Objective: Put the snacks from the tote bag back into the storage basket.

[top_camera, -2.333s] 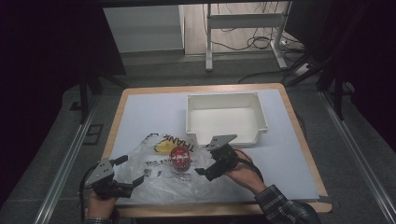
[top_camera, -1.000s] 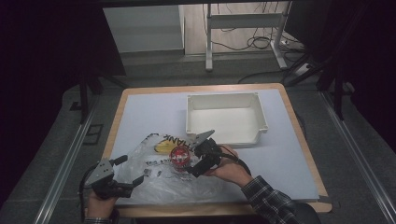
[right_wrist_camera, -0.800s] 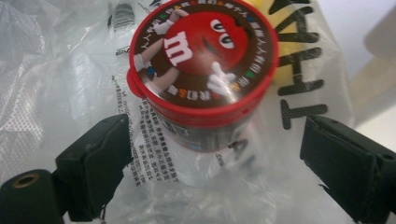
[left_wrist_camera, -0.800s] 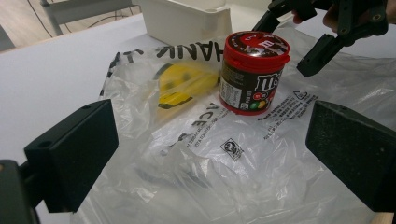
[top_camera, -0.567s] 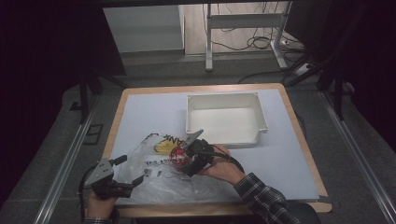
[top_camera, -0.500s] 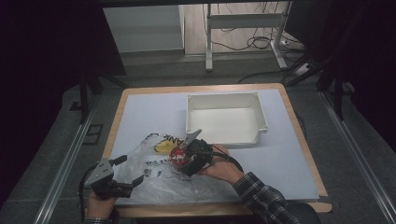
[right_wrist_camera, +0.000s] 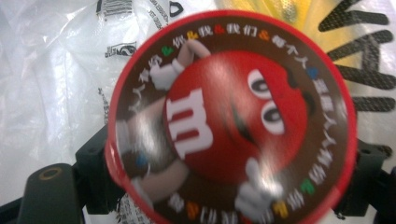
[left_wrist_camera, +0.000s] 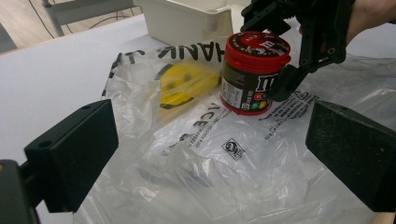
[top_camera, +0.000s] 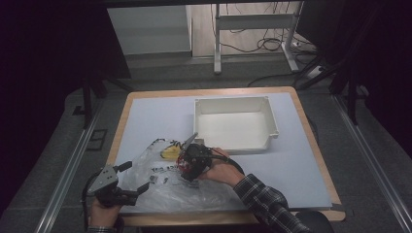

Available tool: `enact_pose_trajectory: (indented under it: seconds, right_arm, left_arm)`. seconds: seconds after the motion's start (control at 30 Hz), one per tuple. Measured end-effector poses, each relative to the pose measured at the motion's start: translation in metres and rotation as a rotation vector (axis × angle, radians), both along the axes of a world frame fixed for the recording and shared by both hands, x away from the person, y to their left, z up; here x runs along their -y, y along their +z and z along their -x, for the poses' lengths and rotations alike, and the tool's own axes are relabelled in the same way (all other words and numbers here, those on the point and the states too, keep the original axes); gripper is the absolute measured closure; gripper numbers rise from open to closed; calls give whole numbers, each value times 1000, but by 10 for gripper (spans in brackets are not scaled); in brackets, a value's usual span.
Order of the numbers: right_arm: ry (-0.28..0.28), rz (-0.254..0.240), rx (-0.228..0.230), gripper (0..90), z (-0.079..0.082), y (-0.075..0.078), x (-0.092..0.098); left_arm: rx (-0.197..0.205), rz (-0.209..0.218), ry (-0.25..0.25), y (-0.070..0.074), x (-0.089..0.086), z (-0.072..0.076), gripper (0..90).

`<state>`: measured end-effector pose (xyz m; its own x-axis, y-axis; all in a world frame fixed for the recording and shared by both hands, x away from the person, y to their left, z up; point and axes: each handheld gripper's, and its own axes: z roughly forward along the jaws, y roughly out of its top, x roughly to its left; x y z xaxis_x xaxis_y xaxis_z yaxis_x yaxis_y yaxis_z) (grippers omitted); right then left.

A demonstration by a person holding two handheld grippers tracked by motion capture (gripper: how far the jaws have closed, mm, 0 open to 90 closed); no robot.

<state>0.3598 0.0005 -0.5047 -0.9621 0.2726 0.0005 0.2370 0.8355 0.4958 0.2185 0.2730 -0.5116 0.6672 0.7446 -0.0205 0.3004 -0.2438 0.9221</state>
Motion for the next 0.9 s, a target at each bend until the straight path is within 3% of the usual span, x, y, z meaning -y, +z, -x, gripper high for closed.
enact_pose_trajectory:
  seconds: [0.3,0.63,0.9]
  right_arm:
    - [10,28,5,225,-1,-3,-11]
    - [4,31,25,249,1,-3,-11]
    - [21,30,25,253,5,6,-12]
  left_arm:
    - [0,-1,0,0,0,0,24]
    - [-1,-6,2,0,0,0,24]
    - [3,-5,5,0,0,0,24]
